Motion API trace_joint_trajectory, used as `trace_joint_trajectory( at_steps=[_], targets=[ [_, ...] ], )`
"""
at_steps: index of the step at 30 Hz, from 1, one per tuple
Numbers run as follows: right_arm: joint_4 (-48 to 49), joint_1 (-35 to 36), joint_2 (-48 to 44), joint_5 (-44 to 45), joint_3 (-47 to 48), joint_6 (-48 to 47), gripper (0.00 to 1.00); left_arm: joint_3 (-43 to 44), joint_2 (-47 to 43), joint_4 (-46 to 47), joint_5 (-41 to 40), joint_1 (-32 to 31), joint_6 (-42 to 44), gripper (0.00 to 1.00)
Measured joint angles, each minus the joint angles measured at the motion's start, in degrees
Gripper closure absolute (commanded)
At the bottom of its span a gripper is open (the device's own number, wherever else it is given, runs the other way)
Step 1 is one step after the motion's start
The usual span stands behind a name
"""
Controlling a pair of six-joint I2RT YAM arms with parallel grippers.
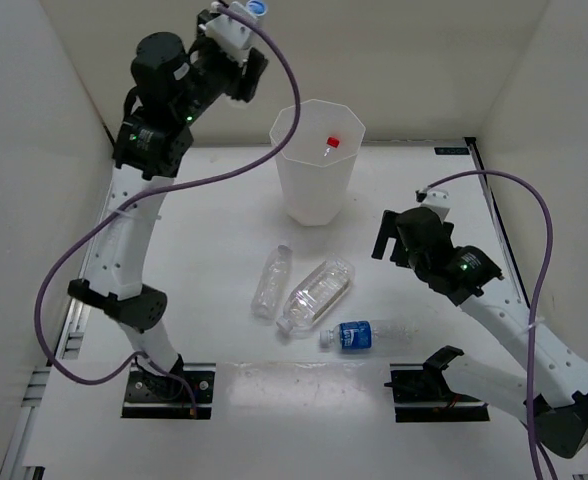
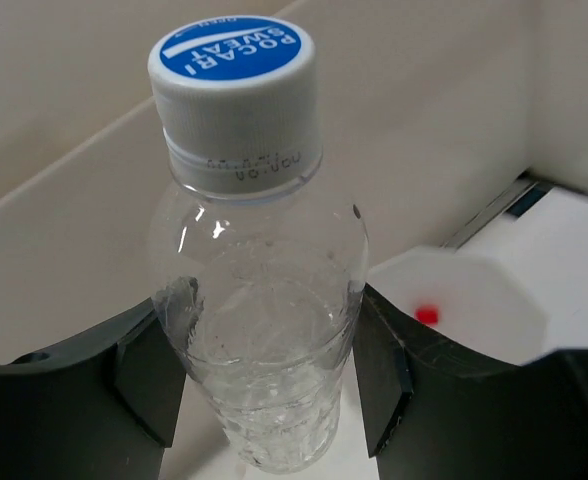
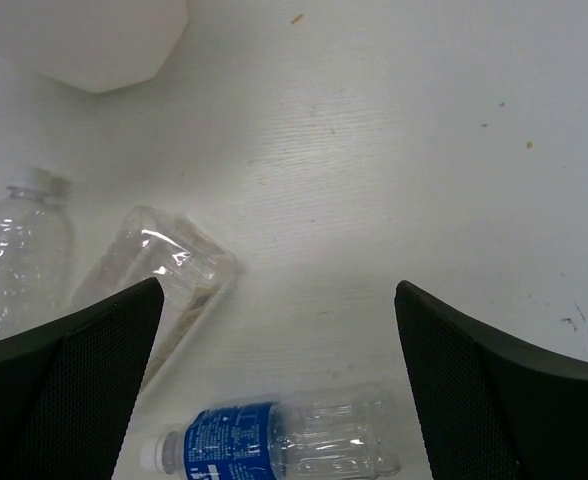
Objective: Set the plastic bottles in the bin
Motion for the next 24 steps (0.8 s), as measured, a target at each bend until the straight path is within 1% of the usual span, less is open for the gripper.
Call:
trace_joint_trajectory(
  at_steps=[3, 5, 9, 13, 15, 16, 17, 18, 19, 22, 24],
  targets=[
    [-0.33, -0.22, -0.02, 0.63, -1.16, 3.15, 0.00, 7.02, 6.60, 4.09, 2.60, -4.59, -2.45, 0.90],
    [-0.52, -0.22, 0.00, 0.66, -1.55, 5.03, 0.00, 9.31, 11.17, 6.14, 3.02, -6.67, -3.85, 0.90],
    [-1.03, -0.22, -0.66, 0.90, -3.17, 8.26, 0.00, 8.94, 18.75, 7.98, 2.43, -9.75, -5.70, 0.90],
    [-3.43, -0.22, -2.93, 0.92, -4.70, 11.13, 0.00, 5.16, 22.71, 7.96, 1.20, -11.17, -7.13, 0.80],
    [-4.20, -0.22, -4.22, 1.07, -4.94, 12.57, 0.00, 2.82, 23.04, 7.78, 0.68, -11.28, -7.69, 0.61],
    [-4.70, -0.22, -4.85, 1.14, -4.94, 13.46, 0.00, 2.03, 23.04, 7.54, 0.48, -11.28, -7.93, 0.50],
    [-5.11, -0.22, -5.33, 1.25, -4.96, 14.34, 0.00, 1.49, 23.04, 7.61, 0.33, -11.28, -8.20, 0.36],
    [-5.60, -0.22, -5.77, 1.38, -4.96, 15.17, 0.00, 1.03, 22.84, 7.72, 0.13, -11.26, -8.46, 0.11],
    [-6.27, -0.22, -6.05, 1.53, -4.96, 16.41, 0.00, 0.48, 22.64, 7.93, 0.00, -11.21, -8.57, 0.00],
    [-9.22, -0.22, -5.88, 2.03, -4.96, 20.90, 0.00, -1.53, 21.53, 8.41, -0.68, -11.10, -9.27, 0.00],
    [-13.25, -0.22, -4.79, 2.12, -4.96, 26.97, 0.00, -2.69, 20.74, 8.55, -1.36, -11.23, -9.25, 0.00]
  ],
)
